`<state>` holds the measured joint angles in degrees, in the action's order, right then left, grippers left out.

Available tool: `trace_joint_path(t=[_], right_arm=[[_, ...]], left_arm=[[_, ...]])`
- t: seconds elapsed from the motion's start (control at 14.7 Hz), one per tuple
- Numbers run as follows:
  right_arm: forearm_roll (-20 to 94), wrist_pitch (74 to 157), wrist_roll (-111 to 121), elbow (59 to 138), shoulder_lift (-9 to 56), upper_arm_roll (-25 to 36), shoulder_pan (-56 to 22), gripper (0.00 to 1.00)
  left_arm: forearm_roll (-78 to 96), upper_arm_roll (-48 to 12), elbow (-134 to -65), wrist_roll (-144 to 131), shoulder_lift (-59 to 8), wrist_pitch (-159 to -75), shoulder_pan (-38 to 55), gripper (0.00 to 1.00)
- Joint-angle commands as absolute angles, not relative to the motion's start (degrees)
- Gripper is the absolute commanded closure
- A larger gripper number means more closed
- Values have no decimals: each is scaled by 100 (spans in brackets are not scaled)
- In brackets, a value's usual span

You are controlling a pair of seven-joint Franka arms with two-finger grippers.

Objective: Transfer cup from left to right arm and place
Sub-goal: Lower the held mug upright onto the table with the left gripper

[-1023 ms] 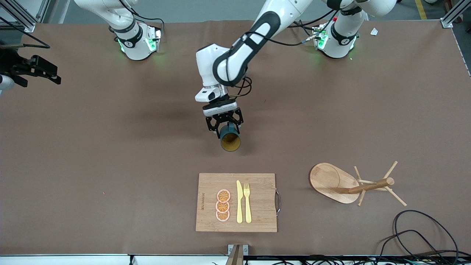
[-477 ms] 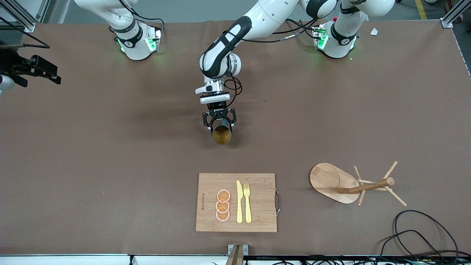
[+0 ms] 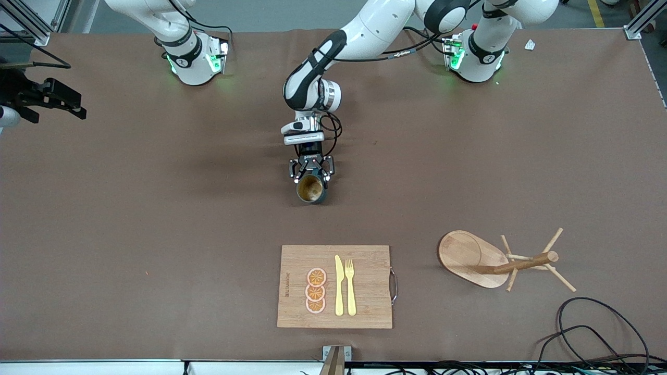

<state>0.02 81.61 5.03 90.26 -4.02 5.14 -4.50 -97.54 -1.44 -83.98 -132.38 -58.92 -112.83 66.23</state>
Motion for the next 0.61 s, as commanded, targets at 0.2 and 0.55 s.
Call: trace_joint_path(t=[0.2, 0.55], right_arm=[[70, 8112, 510, 9009, -448, 519, -466, 0], [79, 8112, 510, 9017, -439, 519, -466, 0]], left_arm=[[-9677, -158, -8262, -13684, -5933, -11075, 6890, 0], [-8353, -763, -8244, -13720, -5617, -10723, 6987, 0]])
